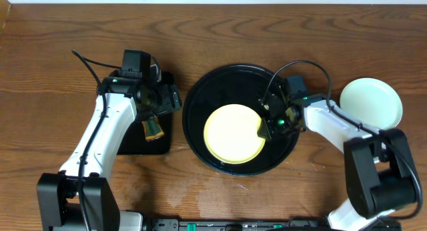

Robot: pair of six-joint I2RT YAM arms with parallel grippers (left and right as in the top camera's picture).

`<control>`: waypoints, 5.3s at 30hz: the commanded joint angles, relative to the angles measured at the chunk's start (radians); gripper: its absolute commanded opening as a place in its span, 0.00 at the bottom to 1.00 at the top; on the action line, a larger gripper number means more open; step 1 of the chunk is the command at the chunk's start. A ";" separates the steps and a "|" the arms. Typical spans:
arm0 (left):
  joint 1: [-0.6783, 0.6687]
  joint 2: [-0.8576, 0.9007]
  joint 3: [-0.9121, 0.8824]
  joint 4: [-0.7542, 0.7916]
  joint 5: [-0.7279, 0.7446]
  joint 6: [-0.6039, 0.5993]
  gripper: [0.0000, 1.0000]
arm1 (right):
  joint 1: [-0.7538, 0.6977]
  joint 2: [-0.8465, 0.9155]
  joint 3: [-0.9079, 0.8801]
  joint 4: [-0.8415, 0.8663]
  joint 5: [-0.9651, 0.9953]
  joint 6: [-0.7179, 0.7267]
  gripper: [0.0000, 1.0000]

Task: Clean dirty plates on tray and stack at the side

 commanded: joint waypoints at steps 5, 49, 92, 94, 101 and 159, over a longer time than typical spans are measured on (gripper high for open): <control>-0.002 0.000 0.014 -0.003 0.012 0.003 0.86 | -0.023 0.057 -0.017 0.074 -0.014 -0.015 0.01; -0.002 0.000 0.014 -0.003 0.012 0.003 0.86 | 0.510 -0.591 -0.016 0.074 1.237 -0.121 0.01; -0.002 0.000 0.014 -0.003 0.012 0.003 0.86 | 0.695 -0.591 -0.016 0.149 1.468 -0.299 0.01; -0.002 0.000 0.014 -0.003 0.012 0.003 0.86 | 0.694 -0.591 -0.016 0.149 1.468 -0.299 0.01; -0.002 0.000 0.014 -0.003 0.012 0.003 0.86 | 0.694 -0.591 -0.016 0.149 1.467 -0.283 0.01; -0.002 0.000 0.014 -0.003 0.012 0.003 0.86 | -0.912 -0.461 -0.017 0.153 -0.064 0.409 0.69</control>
